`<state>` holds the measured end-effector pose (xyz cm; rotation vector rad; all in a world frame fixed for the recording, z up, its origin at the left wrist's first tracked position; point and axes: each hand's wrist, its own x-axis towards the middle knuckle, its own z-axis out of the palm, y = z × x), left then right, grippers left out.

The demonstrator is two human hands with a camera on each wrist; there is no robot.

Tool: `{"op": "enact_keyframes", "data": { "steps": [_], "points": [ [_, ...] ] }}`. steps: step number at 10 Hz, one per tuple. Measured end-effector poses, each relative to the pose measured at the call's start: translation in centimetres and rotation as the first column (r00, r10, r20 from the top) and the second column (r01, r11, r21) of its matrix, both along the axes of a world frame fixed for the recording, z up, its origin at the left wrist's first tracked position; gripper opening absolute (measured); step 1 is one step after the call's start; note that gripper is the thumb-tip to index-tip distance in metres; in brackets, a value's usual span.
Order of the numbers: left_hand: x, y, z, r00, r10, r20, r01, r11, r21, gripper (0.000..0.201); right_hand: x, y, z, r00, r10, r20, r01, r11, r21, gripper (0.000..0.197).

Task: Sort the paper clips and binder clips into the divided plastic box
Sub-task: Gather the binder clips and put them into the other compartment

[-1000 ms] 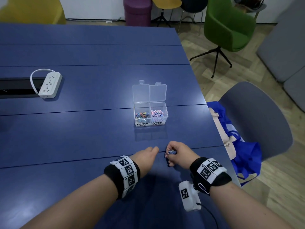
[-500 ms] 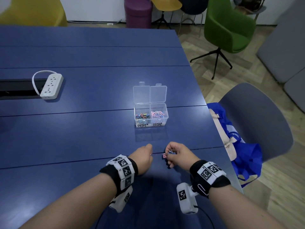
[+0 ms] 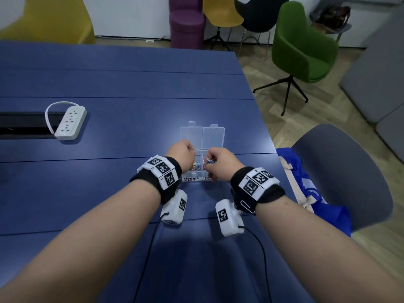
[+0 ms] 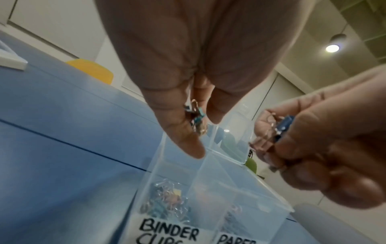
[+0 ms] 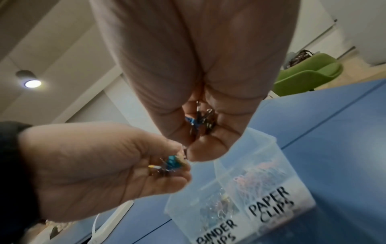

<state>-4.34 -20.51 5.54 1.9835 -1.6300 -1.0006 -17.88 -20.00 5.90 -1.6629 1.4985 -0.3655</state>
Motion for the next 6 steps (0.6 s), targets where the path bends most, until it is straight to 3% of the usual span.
{"op": "enact_keyframes", "data": {
  "steps": [1, 3, 4, 5, 6],
  "points": [
    [0.1, -1.1, 0.0, 0.996, -0.061, 0.065, 0.058, 0.997, 0.04, 0.027, 0.9, -1.3, 0.3, 0.998, 0.033, -0.061, -0.033, 0.999, -0.002, 0.02],
    [1.3, -1.8, -0.8, 0.968, 0.089, -0.233, -0.063, 0.991, 0.117, 0.051, 3.0, -3.3, 0.2, 0.99, 0.076, -0.123, -0.071, 0.997, 0.039, 0.032],
    [2.0, -1.2, -1.0, 0.974, 0.072, -0.213, -0.068, 0.997, 0.028, 0.055, 3.9, -3.9, 0.0, 0.986, 0.104, -0.131, -0.092, 0.991, 0.099, 0.026],
    [2.7, -0.6, -1.6, 0.987, 0.071, -0.144, -0.085, 0.992, -0.098, 0.044, 4.2, -4.4, 0.1, 0.978, 0.148, -0.144, -0.125, 0.979, 0.16, 0.028],
    [2.7, -0.1, -1.7, 0.968, 0.127, -0.215, -0.157, 0.979, -0.129, 0.036, 3.6, -4.8, 0.3, 0.968, 0.149, -0.204, -0.121, 0.982, 0.145, 0.046]
  ]
}}
